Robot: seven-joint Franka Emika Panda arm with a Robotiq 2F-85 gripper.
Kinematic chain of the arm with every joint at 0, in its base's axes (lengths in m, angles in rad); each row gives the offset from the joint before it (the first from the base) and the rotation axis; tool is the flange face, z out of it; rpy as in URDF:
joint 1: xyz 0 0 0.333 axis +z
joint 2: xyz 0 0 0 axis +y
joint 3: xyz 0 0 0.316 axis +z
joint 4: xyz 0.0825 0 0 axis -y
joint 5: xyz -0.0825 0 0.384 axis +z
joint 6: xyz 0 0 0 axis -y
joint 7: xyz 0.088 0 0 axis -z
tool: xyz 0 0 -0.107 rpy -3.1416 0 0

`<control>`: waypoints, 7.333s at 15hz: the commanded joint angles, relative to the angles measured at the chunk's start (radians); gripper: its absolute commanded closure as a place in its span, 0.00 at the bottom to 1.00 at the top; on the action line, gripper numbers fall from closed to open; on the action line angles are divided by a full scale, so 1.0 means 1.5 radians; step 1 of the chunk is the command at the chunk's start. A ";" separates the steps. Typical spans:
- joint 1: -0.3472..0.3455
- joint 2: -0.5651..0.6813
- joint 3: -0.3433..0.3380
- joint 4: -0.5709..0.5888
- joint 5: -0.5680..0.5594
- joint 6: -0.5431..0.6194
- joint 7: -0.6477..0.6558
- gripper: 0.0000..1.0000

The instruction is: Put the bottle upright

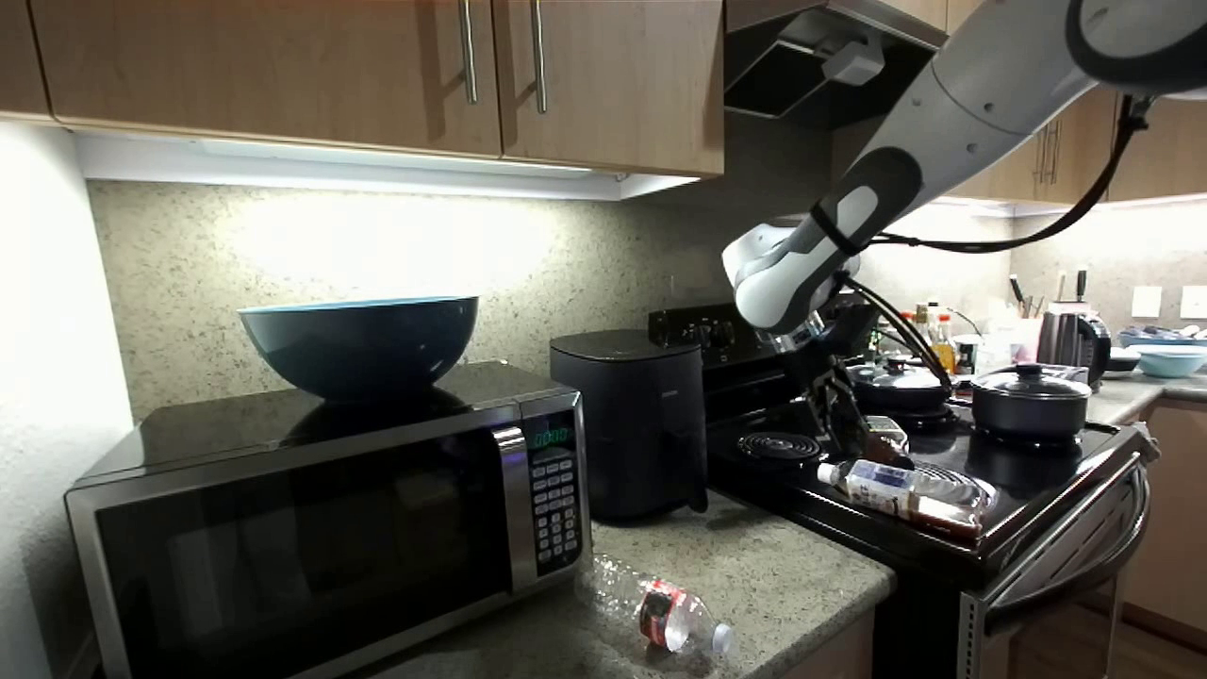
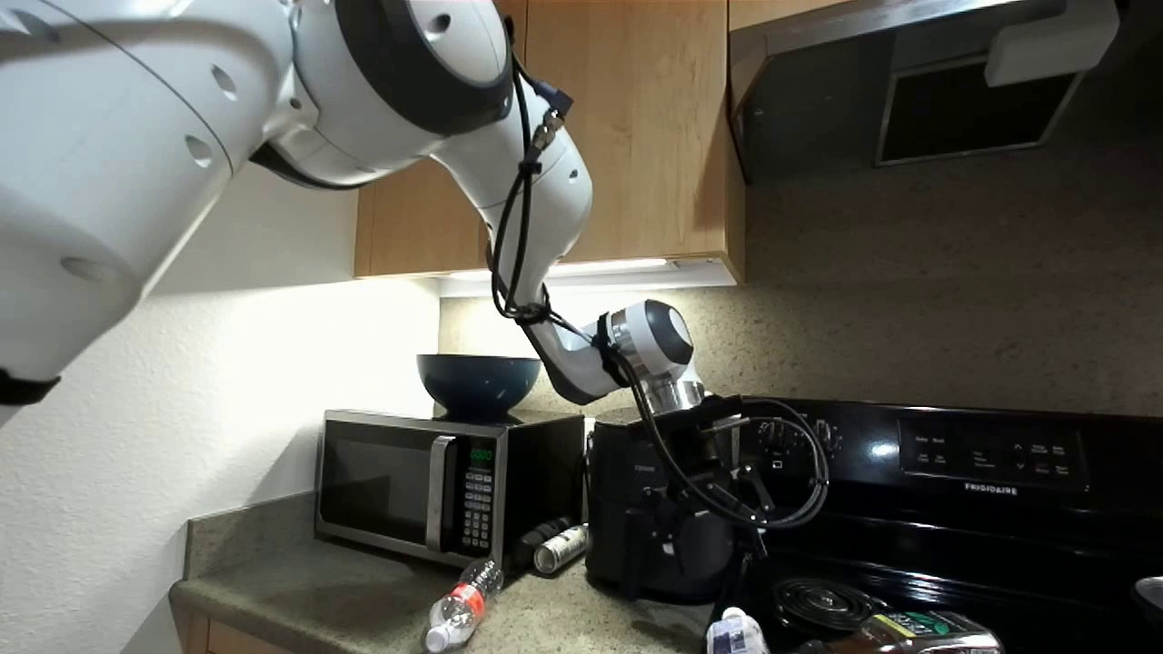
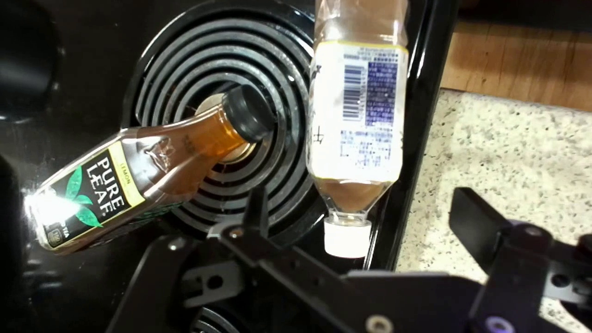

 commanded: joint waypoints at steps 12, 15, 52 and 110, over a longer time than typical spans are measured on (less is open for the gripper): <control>-0.010 0.112 0.025 0.044 -0.001 -0.005 -0.037 0.00; -0.019 0.143 0.022 0.055 -0.003 -0.007 -0.056 0.00; 0.006 0.060 0.020 0.023 -0.068 -0.026 -0.008 0.00; -0.014 -0.163 0.075 -0.242 0.061 0.521 -0.319 0.88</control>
